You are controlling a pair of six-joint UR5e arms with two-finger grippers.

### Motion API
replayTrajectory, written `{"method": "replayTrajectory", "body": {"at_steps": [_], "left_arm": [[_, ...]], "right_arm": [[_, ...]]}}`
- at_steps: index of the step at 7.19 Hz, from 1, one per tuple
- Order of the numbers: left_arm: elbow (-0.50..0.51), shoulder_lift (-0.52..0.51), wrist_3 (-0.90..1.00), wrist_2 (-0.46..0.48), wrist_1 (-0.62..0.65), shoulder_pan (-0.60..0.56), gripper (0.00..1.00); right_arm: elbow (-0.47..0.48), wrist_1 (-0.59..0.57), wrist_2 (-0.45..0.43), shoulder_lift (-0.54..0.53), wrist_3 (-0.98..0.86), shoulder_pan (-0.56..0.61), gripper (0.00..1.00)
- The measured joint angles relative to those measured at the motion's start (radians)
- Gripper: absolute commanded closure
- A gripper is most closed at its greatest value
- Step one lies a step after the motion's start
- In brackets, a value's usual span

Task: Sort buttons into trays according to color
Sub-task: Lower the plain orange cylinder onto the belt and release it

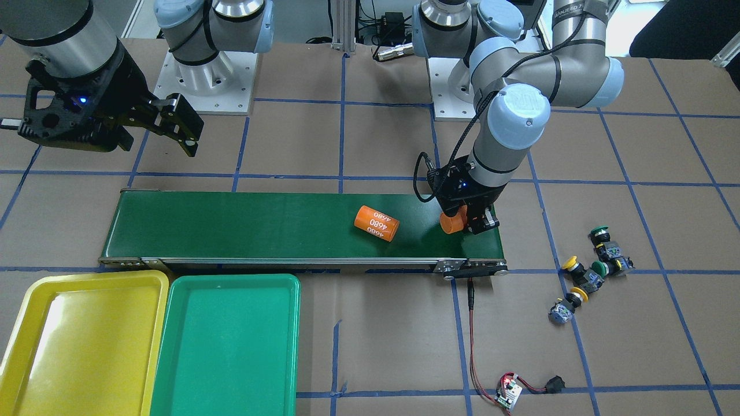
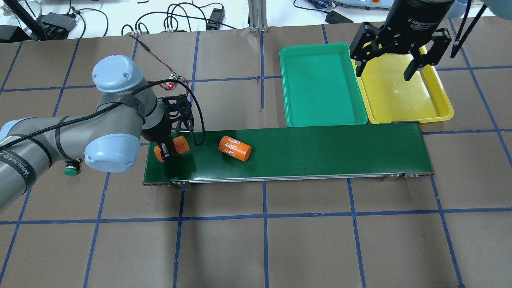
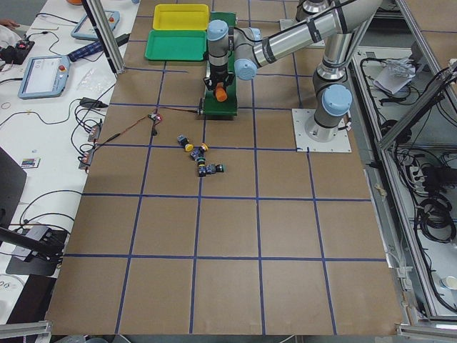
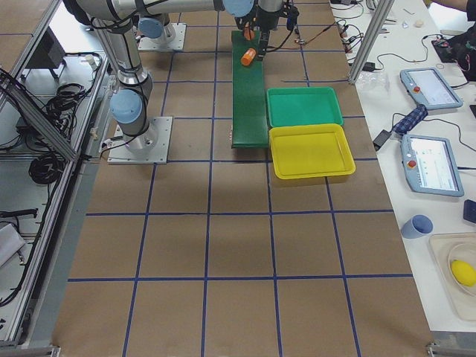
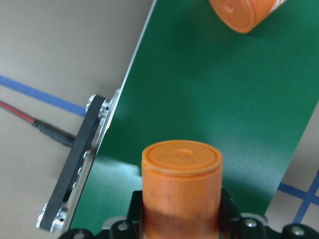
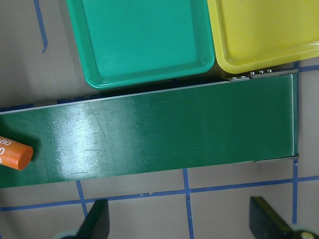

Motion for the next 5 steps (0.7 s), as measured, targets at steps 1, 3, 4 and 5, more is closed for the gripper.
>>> {"method": "replayTrajectory", "body": {"at_steps": [1, 3, 4, 5], "left_arm": [[-0.017, 0.001, -0.005, 0.008, 0.004, -0.002, 0.00], [-0.012, 0.013, -0.016, 0.013, -0.021, 0.008, 0.00], [0.032, 0.015, -0.027, 0.011, -0.082, 0.028, 0.00], [0.110, 0.003, -0.049, 0.006, -0.179, 0.075, 0.00]], "right_arm": [[0.000, 0.000, -0.001, 0.000, 0.000, 0.000, 0.00], [0.000, 0.000, -0.004, -0.001, 0.000, 0.002, 0.00], [0.000, 0.000, -0.006, -0.001, 0.000, 0.003, 0.00], [0.000, 0.000, -0.006, -0.001, 0.000, 0.003, 0.00]]}}
